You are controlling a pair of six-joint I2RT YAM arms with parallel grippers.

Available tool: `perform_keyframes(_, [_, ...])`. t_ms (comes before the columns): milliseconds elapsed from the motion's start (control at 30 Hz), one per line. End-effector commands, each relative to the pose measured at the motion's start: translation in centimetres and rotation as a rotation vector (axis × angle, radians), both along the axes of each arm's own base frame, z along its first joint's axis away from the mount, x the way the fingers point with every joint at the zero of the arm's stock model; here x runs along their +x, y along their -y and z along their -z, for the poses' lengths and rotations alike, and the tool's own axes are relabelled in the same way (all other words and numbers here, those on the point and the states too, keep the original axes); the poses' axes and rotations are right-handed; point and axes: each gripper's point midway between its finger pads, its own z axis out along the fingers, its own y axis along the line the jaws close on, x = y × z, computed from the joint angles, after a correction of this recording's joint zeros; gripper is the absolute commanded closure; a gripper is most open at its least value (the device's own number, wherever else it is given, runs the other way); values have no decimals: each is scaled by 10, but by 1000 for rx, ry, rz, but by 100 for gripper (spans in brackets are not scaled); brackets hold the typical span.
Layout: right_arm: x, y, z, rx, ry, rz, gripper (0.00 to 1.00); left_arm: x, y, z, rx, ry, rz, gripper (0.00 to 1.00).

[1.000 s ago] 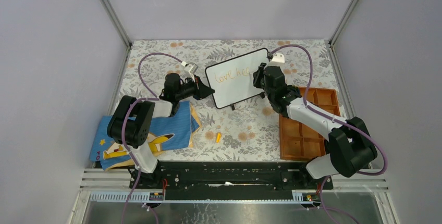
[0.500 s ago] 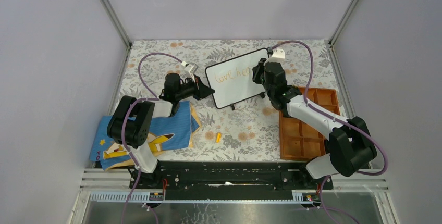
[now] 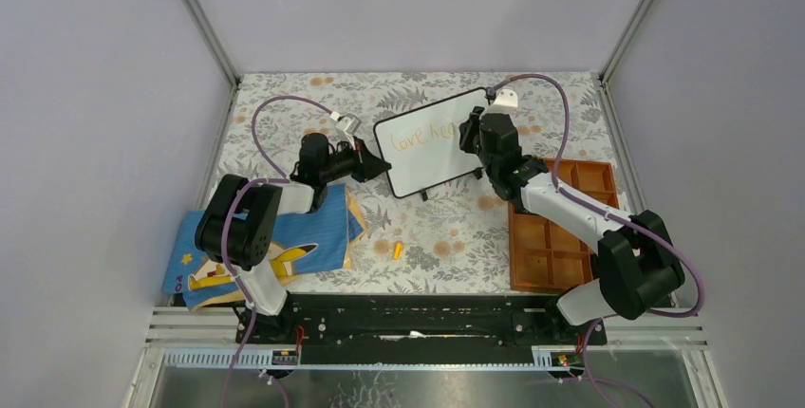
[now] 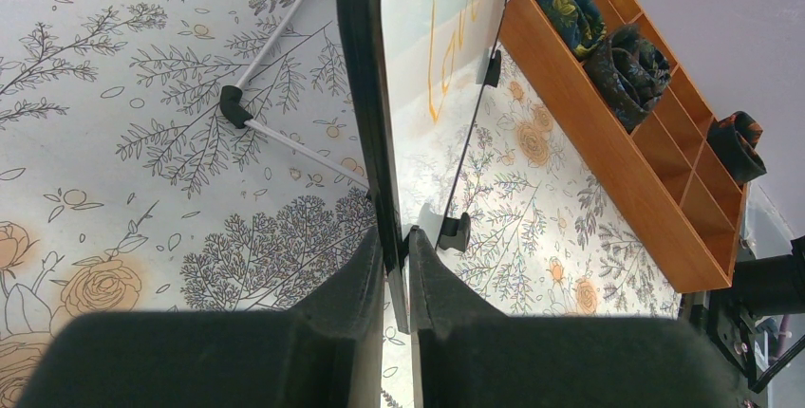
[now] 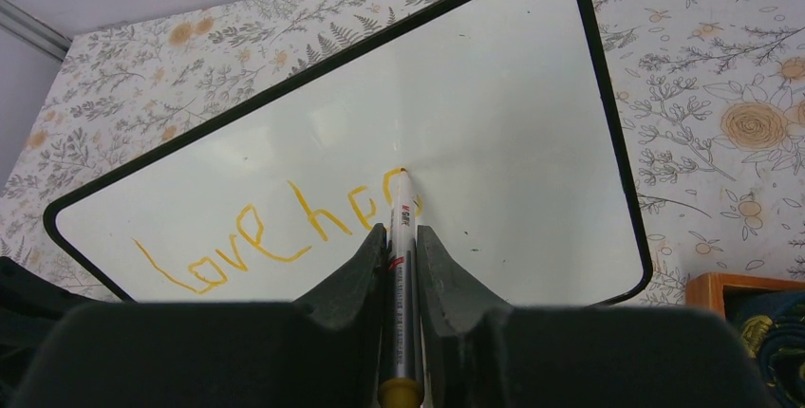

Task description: Write a sentence on the whiteboard

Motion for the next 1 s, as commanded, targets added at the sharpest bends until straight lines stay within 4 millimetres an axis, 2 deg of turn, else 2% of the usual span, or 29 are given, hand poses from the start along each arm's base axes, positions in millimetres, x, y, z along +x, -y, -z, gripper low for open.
perform_keyframes(0, [-1, 7, -4, 1, 11, 20, 100, -6, -2, 25, 72, -47, -8, 100])
perform_keyframes(200, [-6, 10, 5, -2, -8, 25, 100, -5, -2, 25, 73, -49, -10, 100])
perform_keyframes(500, [-9, 16, 4, -5, -4, 44, 100, -6, -1, 25, 77, -47, -9, 100])
perform_keyframes(600, [-10, 17, -8, 15, 25, 47, 100, -6, -1, 25, 79, -44, -10, 100])
perform_keyframes(800, [-9, 14, -45, 58, 92, 34, 100, -6, -1, 26, 79, -46, -8, 100])
perform_keyframes(967, [-4, 13, -58, 77, 120, 33, 100, -6, -1, 26, 82, -46, -10, 100])
